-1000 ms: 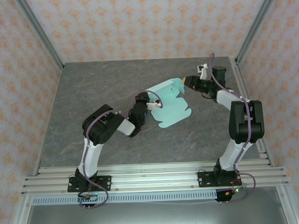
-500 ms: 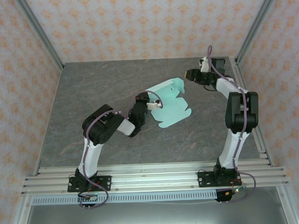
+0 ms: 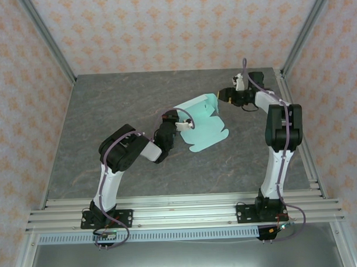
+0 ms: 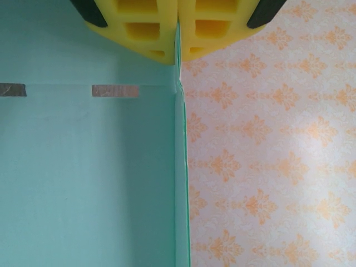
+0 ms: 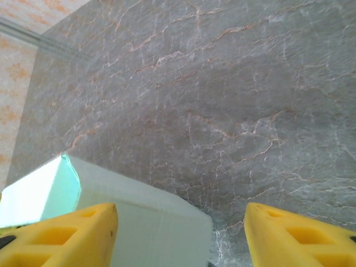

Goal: Fold the paper box

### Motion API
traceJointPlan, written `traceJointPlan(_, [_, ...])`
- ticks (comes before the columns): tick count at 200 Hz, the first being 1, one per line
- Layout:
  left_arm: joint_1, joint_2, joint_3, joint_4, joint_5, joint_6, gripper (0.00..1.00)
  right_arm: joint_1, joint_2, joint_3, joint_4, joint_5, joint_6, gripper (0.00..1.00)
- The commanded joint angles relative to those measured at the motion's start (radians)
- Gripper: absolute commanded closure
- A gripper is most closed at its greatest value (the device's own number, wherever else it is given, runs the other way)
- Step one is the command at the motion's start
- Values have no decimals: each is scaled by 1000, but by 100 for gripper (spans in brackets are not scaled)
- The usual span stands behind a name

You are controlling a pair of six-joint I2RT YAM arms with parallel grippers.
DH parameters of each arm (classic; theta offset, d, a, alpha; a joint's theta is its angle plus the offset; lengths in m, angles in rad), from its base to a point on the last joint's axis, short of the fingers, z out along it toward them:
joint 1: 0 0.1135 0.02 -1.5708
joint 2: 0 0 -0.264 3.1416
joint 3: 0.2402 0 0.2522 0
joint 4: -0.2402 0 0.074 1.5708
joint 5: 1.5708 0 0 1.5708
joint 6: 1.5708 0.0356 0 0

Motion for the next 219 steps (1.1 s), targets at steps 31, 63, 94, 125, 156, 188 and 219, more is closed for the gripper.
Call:
traceJointPlan(31, [-6, 23, 19, -3, 7, 7, 100, 31, -55, -44, -44, -54, -87, 38])
traceJointPlan(63, [-6, 20, 22, -22, 22, -6, 100, 60, -58, -31, -86, -44, -133, 38])
traceJointPlan(94, [-5, 21, 30, -43, 33, -16, 100, 72, -45, -17, -82, -64, -135, 38])
traceJointPlan(125, [-1, 21, 37, -53, 39, -19, 100, 88, -31, 12, -107, -59, -150, 38])
traceJointPlan(156, [1, 20, 41, -64, 43, -21, 100, 107, -31, 18, -105, -52, -155, 40])
traceJointPlan(188, [1, 18, 46, -75, 46, -30, 100, 120, -28, 22, -92, -48, -152, 42])
traceJointPlan(219, [3, 13, 44, -95, 59, -45, 100, 128, -19, 33, -73, -28, -137, 45])
